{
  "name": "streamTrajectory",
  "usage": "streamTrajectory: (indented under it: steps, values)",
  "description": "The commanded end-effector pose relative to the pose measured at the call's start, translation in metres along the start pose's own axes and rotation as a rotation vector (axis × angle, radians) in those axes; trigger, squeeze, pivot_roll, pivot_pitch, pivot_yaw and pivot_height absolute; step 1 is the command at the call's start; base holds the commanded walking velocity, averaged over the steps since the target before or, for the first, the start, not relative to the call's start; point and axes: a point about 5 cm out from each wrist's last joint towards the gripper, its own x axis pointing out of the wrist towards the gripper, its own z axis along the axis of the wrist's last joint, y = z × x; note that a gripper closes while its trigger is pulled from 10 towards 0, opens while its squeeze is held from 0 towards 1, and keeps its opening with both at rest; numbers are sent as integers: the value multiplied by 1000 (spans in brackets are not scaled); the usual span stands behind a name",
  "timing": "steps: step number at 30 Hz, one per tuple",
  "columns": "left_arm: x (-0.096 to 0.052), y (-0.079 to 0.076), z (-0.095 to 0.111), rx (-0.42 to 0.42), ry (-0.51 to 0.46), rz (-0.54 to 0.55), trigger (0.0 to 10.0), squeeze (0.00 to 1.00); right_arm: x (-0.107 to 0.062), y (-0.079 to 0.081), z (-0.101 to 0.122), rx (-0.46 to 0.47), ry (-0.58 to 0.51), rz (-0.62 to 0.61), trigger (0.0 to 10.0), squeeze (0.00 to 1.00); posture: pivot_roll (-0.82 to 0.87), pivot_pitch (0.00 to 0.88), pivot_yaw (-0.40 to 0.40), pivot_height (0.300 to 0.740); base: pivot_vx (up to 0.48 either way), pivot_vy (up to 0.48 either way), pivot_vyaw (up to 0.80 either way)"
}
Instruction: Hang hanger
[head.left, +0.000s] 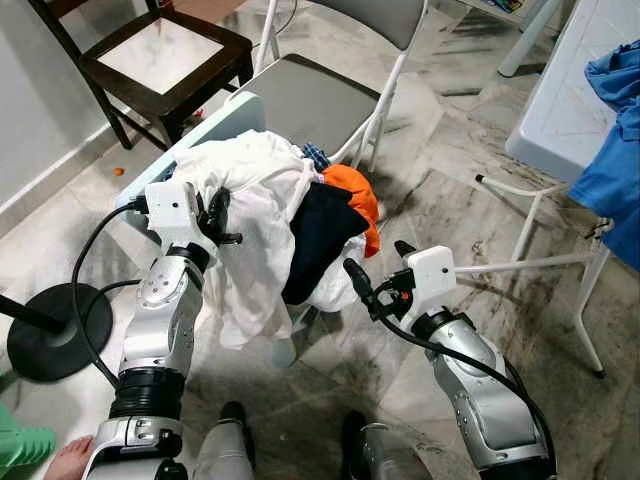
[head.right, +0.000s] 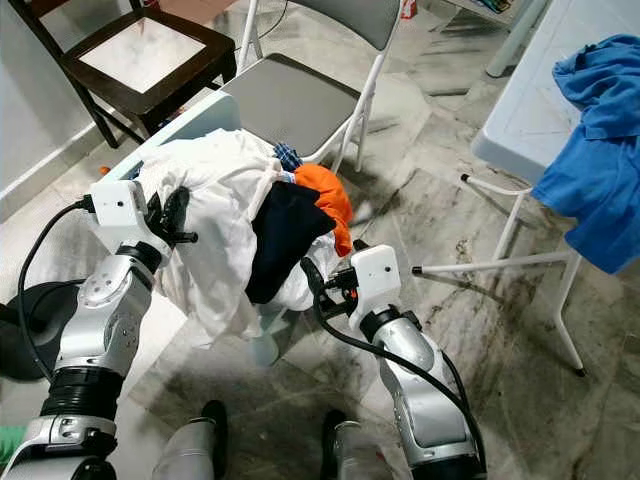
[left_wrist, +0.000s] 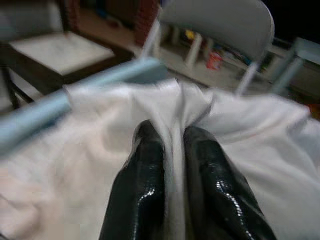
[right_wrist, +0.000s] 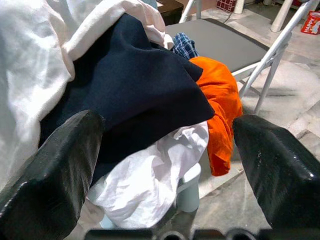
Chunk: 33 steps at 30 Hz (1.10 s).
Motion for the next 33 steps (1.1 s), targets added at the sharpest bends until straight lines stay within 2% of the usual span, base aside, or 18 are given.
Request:
streamTrajectory:
  steps: [1,3,4,7,12,16,18,19,21,22,23,27,29,30,31,33]
  values:
    - [-1,5,14,44,-84,37,0,0,-2,-1,-5,4,19,-13,10000,0,71,303,-68,740,0,0,0]
    - [2,8,30,73,-162,57,0,0,-2,-2,-5,3,18,-15,10000,0,71,303,-68,740,0,0,0]
    - [5,10,48,107,-237,75,0,0,-2,-2,-4,3,17,-16,10000,0,72,301,-68,740,0,0,0]
    - [10,13,73,147,-333,109,0,0,-1,-2,-4,2,16,-18,10000,0,72,301,-68,740,0,0,0]
    - [17,14,100,174,-420,122,0,0,0,-3,-5,2,16,-20,10000,0,77,298,-67,740,0,0,0]
    - [21,8,95,121,-382,82,0,0,1,-2,-4,2,14,-20,10000,0,77,296,-65,740,0,0,0]
    - [18,-3,80,117,-336,17,0,0,1,-2,-5,2,13,-21,10000,0,76,292,-61,740,0,0,0]
    - [12,-11,65,115,-288,-22,0,0,1,-2,-5,3,13,-22,10000,0,76,292,-61,740,0,0,0]
    - [8,-14,57,111,-263,-31,0,0,0,-2,-5,3,13,-22,10000,0,74,291,-60,740,0,0,0]
    - [2,-16,47,104,-230,-27,4824,0,0,-2,-5,2,14,-24,10000,0,73,291,-60,740,0,0,0]
    - [-6,-18,35,80,-190,-27,10000,1000,-1,-2,-5,2,14,-24,10000,0,73,291,-61,740,0,0,0]
    - [-14,-22,25,54,-160,-45,10000,1000,-1,-2,-6,2,16,-24,10000,0,73,291,-63,740,0,0,0]
    - [-27,-33,11,39,-123,-108,10000,1000,-2,-3,-7,2,19,-21,10000,0,76,293,-67,740,0,0,0]
    - [-27,-33,11,39,-123,-108,10000,1000,-2,-3,-7,2,19,-21,10000,0,76,293,-67,740,0,0,0]
    - [-34,-42,3,48,-105,-173,10000,1000,-1,-2,-6,1,21,-14,10000,0,81,298,-77,740,0,0,0]
    - [-37,-48,0,56,-96,-212,10000,1000,0,-1,-6,1,20,-7,10000,0,81,298,-77,740,0,0,0]
